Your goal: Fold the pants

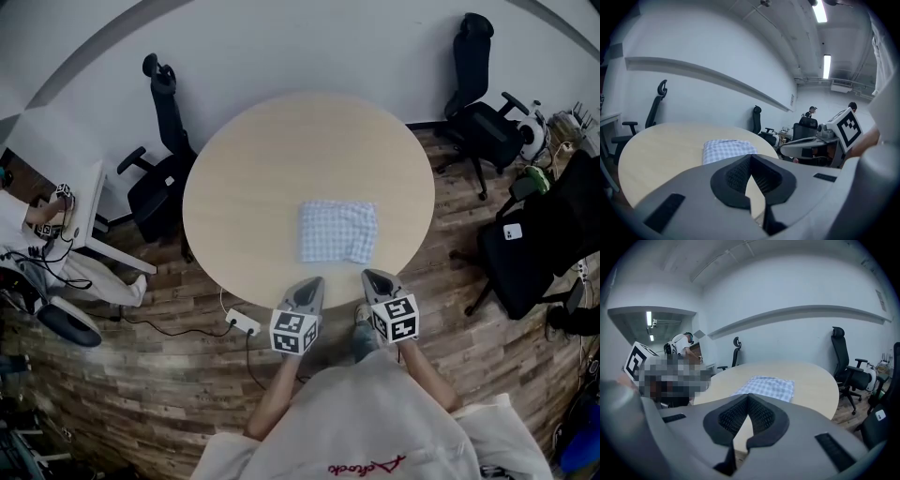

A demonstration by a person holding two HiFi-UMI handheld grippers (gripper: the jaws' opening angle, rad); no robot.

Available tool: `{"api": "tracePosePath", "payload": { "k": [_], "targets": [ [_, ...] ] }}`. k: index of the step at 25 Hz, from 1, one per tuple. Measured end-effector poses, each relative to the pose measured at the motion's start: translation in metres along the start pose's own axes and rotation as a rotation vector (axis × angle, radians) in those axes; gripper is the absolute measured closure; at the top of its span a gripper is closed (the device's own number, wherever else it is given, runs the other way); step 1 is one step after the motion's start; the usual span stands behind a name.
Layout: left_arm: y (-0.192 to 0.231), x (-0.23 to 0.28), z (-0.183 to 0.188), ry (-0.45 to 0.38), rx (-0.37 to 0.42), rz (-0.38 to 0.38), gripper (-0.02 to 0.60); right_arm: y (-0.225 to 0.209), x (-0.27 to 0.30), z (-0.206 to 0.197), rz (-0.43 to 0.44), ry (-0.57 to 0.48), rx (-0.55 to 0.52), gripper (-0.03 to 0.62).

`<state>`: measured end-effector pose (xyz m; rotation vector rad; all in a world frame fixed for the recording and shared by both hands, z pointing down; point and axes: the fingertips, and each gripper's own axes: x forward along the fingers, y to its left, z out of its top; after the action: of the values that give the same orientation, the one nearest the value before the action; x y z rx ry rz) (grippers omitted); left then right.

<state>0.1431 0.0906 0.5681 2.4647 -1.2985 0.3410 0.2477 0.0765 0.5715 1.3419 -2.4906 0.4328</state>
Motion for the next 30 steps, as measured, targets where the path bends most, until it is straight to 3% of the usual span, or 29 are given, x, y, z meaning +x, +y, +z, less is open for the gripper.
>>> {"api": "tracePosePath", "payload": {
  "k": [13,30],
  "targets": [
    [-0.066,-0.066,-0.042,-0.02,-0.004,-0.014,0.549,0.055,-0.089,-0.032,-0.01,-0.026,-0.013,0.566],
    [-0.091,-0.088,-0.055,-0.016,0.037,-0.01,0.549,0.067,-0.119,-0.038,-0.011,-0.066,-0.021,0.566]
  ]
}}
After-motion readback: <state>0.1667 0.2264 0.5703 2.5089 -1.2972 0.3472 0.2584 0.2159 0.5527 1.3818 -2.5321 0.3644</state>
